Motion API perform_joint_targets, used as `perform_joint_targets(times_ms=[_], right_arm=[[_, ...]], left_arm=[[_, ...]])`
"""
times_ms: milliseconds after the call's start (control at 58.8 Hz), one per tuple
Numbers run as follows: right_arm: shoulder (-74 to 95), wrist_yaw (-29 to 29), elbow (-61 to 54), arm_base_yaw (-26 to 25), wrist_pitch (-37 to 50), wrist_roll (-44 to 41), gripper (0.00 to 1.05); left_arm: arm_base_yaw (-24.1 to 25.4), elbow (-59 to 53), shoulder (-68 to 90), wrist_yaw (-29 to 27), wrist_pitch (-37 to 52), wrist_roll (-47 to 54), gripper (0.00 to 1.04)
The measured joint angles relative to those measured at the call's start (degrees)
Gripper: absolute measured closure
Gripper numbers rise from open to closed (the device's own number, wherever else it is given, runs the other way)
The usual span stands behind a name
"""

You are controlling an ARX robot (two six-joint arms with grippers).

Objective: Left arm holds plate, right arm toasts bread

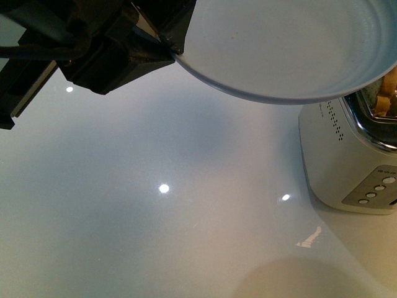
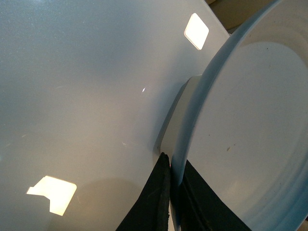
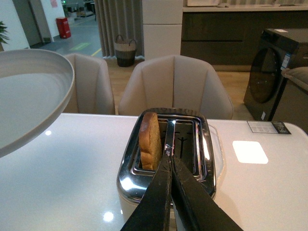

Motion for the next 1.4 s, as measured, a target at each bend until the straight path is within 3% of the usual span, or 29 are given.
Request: perform_joint_targets(times_ms=[136, 187, 357, 545, 647, 885, 1089, 1396], right_arm=[[-0.1, 0.0, 0.0, 0.0, -0.1, 0.0, 1.03], [-0.1, 0.0, 0.0, 0.0, -0.2, 0.0, 0.97], [-0.2, 0.0, 0.0, 0.0, -0.2, 0.0, 0.71], [-0.2, 0.0, 0.0, 0.0, -0.2, 0.0, 0.27], [-0.2, 0.0, 0.0, 0.0, -0.2, 0.0, 0.09], [-0.2, 0.0, 0.0, 0.0, -0.2, 0.2, 0.09], [-0.2, 0.0, 0.0, 0.0, -0.2, 0.2, 0.09], [-0.2, 0.0, 0.0, 0.0, -0.2, 0.2, 0.09]], left_arm=[[0.0, 0.0, 0.0, 0.2, 0.0, 0.0, 1.02], [0.0, 0.0, 0.0, 0.2, 0.0, 0.0, 1.02], [0.0, 0.0, 0.0, 0.2, 0.0, 0.0, 1.02], [0.0, 0.0, 0.0, 0.2, 0.0, 0.0, 1.02], [0.0, 0.0, 0.0, 0.2, 0.0, 0.0, 1.02], [-0.1, 0.5, 0.0, -0.9, -0.3, 2.2, 1.02], [2.8, 1.4, -2.1, 2.4, -0.5, 3.6, 1.02], [24.1, -3.2, -3.1, 8.9, 3.4, 15.0, 1.02]])
